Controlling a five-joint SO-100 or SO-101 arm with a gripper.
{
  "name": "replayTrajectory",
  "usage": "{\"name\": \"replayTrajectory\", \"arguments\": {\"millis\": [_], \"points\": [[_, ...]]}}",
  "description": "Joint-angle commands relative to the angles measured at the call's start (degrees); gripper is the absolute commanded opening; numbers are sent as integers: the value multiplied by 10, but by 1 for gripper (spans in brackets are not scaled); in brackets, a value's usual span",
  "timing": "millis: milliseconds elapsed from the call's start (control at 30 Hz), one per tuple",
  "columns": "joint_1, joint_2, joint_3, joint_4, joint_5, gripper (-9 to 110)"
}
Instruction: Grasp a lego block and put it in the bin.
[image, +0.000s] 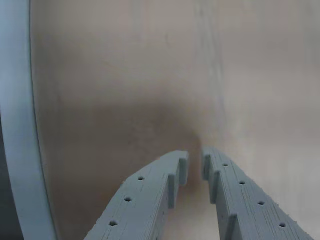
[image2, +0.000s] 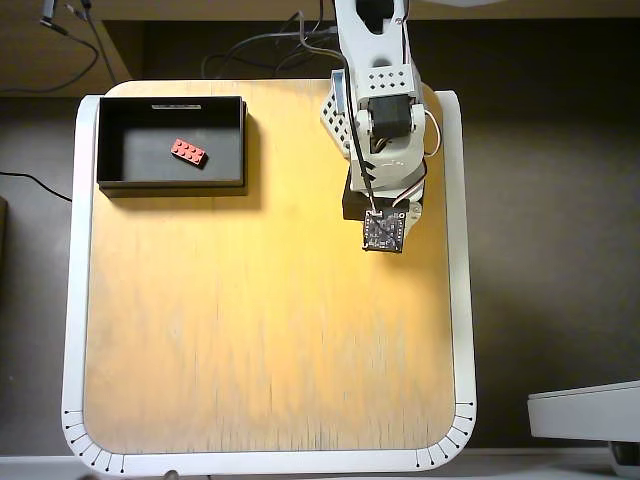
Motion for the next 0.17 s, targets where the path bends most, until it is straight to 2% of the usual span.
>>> {"name": "replayTrajectory", "arguments": {"millis": [0, 133], "points": [[-13, 52, 92, 3, -6, 0], [-13, 52, 92, 3, -6, 0]]}}
